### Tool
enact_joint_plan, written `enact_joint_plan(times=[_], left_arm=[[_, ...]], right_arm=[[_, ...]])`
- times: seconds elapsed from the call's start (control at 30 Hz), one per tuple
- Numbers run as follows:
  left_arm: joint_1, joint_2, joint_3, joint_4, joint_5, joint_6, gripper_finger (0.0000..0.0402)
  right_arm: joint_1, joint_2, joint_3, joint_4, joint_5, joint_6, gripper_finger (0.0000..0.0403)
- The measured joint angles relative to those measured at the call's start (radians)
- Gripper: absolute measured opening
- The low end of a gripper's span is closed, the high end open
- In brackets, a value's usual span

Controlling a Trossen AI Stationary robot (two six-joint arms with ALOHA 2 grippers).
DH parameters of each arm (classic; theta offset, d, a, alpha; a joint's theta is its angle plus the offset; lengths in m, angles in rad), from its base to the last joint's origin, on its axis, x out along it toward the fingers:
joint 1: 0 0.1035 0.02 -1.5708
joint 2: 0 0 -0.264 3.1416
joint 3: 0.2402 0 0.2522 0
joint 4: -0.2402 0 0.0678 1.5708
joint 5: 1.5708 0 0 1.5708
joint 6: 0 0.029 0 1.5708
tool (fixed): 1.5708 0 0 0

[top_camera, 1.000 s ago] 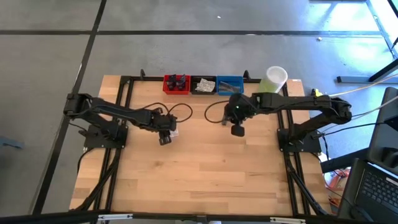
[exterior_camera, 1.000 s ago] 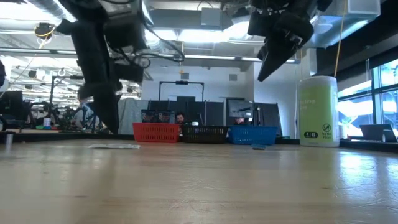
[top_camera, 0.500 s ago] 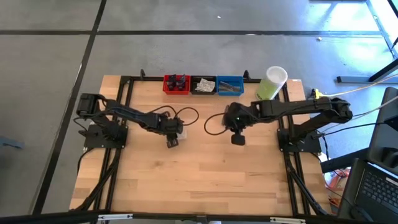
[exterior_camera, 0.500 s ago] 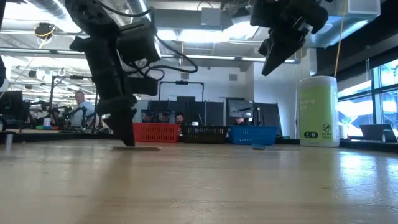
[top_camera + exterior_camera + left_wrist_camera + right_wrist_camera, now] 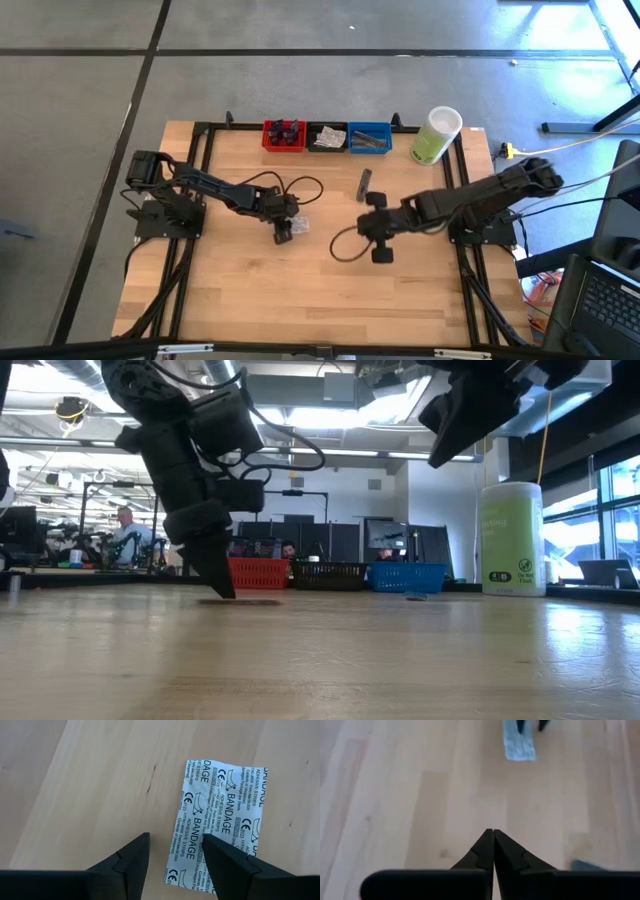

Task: Pick & Place Travel size toiletries
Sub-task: Put the white bandage pack into the black bin

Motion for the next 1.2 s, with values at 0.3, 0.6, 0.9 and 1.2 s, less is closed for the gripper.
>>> enact_joint_plan(times=[0.3, 0.6, 0.9, 1.2], left_arm=[[-0.009, 0.080, 0.016, 0.129, 0.020, -0.017, 0.0182], [-0.020, 0.208, 0.170, 0.129, 0.037, 0.036, 0.0182], [-0.019, 0.313, 0.291, 0.143, 0.082, 0.063, 0.0182], [-0.019, 0.334, 0.328, 0.140, 0.107, 0.057, 0.0182]], right_arm=[[0.109, 0.073, -0.069, 0.165, 0.078, 0.058, 0.0004], [0.183, 0.153, -0.156, 0.322, 0.179, 0.077, 0.0011], [0.187, 0.314, -0.159, 0.452, 0.188, -0.010, 0.0035], [0.176, 0.362, -0.158, 0.472, 0.330, -0.049, 0.0132]])
